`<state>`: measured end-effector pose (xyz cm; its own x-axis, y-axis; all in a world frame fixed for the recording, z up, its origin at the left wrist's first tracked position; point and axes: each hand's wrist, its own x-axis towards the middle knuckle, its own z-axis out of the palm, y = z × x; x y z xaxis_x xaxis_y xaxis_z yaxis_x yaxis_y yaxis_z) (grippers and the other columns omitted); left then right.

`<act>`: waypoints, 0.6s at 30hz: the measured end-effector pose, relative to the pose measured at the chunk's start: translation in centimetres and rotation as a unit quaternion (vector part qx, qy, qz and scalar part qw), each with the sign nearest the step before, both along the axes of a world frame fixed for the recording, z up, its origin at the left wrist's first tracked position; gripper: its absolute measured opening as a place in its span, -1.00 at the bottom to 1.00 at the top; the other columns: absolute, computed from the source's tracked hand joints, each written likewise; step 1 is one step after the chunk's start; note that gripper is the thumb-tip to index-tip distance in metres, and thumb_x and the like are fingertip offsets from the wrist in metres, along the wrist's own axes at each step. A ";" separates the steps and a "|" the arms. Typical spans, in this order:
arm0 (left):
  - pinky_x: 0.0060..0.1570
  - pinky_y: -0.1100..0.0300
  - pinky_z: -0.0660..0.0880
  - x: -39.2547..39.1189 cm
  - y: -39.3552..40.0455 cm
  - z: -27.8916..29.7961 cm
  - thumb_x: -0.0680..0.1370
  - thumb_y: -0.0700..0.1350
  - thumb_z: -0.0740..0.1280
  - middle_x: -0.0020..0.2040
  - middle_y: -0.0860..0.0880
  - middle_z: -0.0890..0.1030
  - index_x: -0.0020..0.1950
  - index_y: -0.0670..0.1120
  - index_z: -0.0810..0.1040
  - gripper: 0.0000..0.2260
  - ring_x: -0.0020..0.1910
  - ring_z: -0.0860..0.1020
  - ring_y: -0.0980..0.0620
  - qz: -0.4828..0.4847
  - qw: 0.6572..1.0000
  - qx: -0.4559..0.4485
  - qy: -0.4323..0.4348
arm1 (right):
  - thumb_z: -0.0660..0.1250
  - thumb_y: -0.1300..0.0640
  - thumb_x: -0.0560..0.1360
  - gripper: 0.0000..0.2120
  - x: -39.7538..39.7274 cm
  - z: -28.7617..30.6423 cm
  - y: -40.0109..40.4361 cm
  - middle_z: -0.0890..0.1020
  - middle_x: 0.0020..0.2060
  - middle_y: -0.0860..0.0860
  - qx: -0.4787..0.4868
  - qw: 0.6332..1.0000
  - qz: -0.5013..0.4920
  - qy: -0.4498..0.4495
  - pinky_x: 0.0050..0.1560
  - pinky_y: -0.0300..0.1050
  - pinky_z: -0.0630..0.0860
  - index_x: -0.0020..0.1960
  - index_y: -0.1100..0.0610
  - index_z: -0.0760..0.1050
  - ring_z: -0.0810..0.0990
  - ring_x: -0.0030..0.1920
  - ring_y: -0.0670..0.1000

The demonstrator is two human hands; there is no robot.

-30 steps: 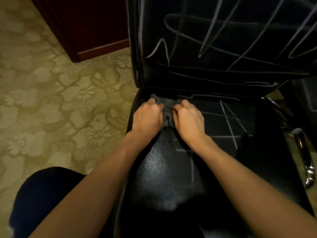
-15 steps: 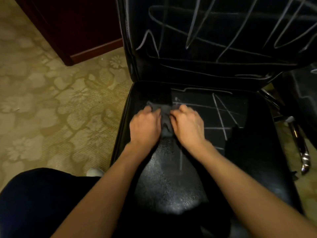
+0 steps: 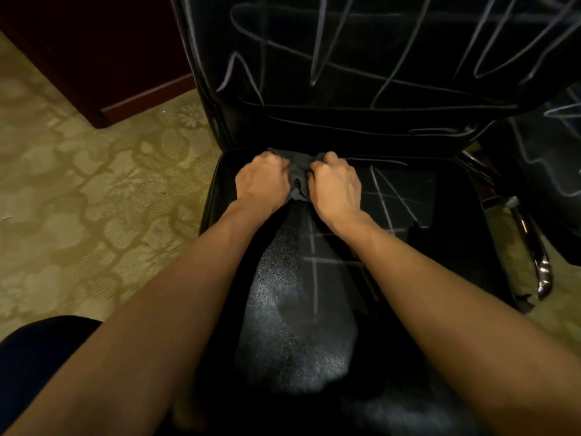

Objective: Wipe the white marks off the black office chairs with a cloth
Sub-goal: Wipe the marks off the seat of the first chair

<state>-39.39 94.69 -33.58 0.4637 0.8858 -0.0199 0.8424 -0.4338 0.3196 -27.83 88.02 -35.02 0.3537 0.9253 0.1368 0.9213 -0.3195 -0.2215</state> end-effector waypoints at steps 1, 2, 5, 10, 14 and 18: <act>0.11 -0.02 0.49 -0.3 -1.1 0.2 0.67 -0.07 0.18 0.25 -0.17 0.55 0.32 -0.06 0.59 -0.71 0.20 0.55 -0.23 -0.012 1.000 0.009 0.021 | 0.23 0.19 0.59 -0.78 -0.3 0.1 -0.8 0.54 0.13 0.14 0.000 1.000 0.011 -0.004 0.10 0.02 0.39 0.15 0.21 0.59 0.52 0.10 0.20; 0.05 -0.03 0.50 -0.8 -2.5 0.4 0.67 -0.09 0.17 0.21 -0.17 0.56 0.28 -0.08 0.58 -0.72 0.15 0.58 -0.23 -0.033 0.998 0.025 0.042 | 0.25 0.19 0.58 -0.80 -0.6 0.2 -1.9 0.55 0.09 0.14 0.006 1.000 0.019 -0.004 0.08 0.03 0.39 0.11 0.22 0.60 0.52 0.07 0.20; -0.16 -0.03 0.53 -3.5 -7.3 0.8 0.61 -0.13 0.24 0.03 -0.17 0.56 0.17 -0.10 0.59 -0.80 -0.09 0.62 -0.23 -0.093 0.993 0.058 0.045 | 0.37 0.20 0.47 -0.91 -2.0 0.5 -6.5 0.57 -0.10 0.15 0.024 0.999 0.026 0.005 -0.09 0.03 0.46 -0.09 0.22 0.62 0.55 -0.11 0.22; -0.38 0.09 0.53 -8.0 -12.8 0.8 0.46 -0.15 0.42 -0.17 -0.10 0.56 0.17 -0.12 0.67 -0.71 -0.33 0.58 -0.14 -0.128 0.990 0.051 0.002 | 0.44 0.20 0.46 -0.96 -4.5 0.4 -14.0 0.53 -0.22 0.08 0.048 0.995 0.073 0.040 -0.22 -0.01 0.45 -0.12 0.19 0.63 0.53 -0.22 0.14; -0.33 -0.01 0.53 -4.6 -8.5 0.4 0.52 -0.17 0.38 -0.10 -0.18 0.55 0.07 -0.15 0.64 -0.85 -0.24 0.59 -0.26 -0.104 0.991 0.084 0.008 | 0.39 0.21 0.47 -0.92 -1.8 -0.3 -8.9 0.56 -0.17 0.16 0.066 0.996 0.062 -0.009 -0.21 0.04 0.48 -0.13 0.23 0.63 0.54 -0.21 0.23; -0.05 -0.03 0.51 -0.4 -4.6 0.7 0.64 -0.13 0.21 0.15 -0.17 0.54 0.21 -0.10 0.61 -0.77 0.06 0.60 -0.24 -0.065 0.995 0.062 0.044 | 0.28 0.18 0.57 -0.81 -0.2 0.1 -4.0 0.58 0.05 0.15 0.009 1.000 0.023 -0.007 0.01 0.06 0.45 0.06 0.21 0.63 0.56 0.01 0.23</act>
<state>-39.77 90.13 -32.85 0.5765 0.8161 0.0405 0.7983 -0.5732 0.1849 -28.04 84.02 -34.88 0.3088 0.9380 0.1578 0.9380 -0.2728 -0.2140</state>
